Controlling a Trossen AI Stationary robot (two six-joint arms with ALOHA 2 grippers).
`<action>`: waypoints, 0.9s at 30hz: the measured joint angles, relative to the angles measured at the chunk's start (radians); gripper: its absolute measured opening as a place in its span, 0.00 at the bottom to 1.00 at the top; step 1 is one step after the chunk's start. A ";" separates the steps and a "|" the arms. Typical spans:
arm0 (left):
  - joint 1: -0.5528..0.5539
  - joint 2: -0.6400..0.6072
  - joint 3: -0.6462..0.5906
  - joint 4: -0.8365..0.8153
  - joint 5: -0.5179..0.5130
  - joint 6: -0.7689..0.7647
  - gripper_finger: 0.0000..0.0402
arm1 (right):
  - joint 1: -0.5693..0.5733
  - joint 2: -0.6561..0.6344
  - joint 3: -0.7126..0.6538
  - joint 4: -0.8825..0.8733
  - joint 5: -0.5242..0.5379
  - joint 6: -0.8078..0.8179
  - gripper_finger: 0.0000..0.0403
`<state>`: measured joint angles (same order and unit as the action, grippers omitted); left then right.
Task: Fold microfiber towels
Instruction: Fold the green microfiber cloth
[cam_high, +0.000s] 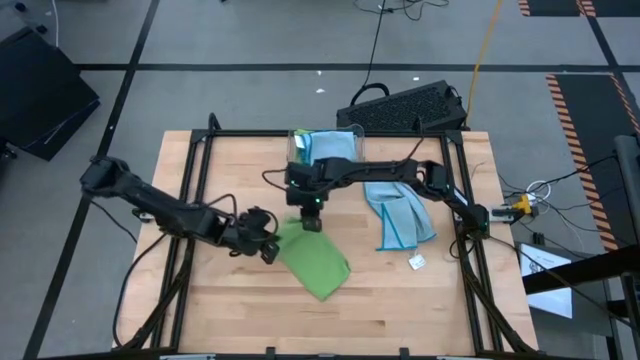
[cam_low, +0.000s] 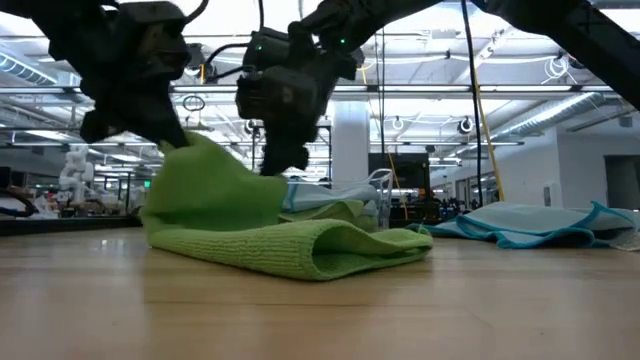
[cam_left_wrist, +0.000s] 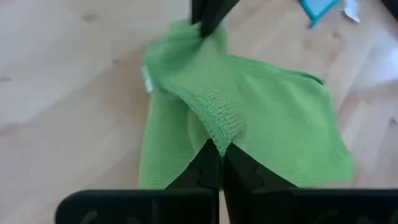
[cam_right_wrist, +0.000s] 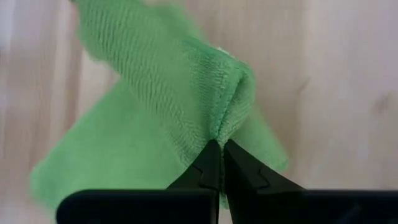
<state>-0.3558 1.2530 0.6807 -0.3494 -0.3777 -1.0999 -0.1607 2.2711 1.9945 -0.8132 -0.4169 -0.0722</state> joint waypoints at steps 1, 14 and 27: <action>-0.008 0.021 0.000 0.038 -0.001 -0.001 0.01 | 0.004 -0.001 0.000 -0.038 -0.009 -0.005 0.01; -0.047 0.140 0.073 0.204 -0.012 0.006 0.01 | 0.055 -0.074 0.000 -0.254 -0.058 -0.022 0.01; -0.101 0.307 0.075 0.322 0.011 -0.089 0.01 | 0.156 -0.073 -0.149 -0.256 -0.137 0.085 0.01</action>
<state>-0.4572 1.5595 0.7555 -0.0272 -0.3668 -1.1892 -0.0043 2.1979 1.8458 -1.0697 -0.5542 0.0132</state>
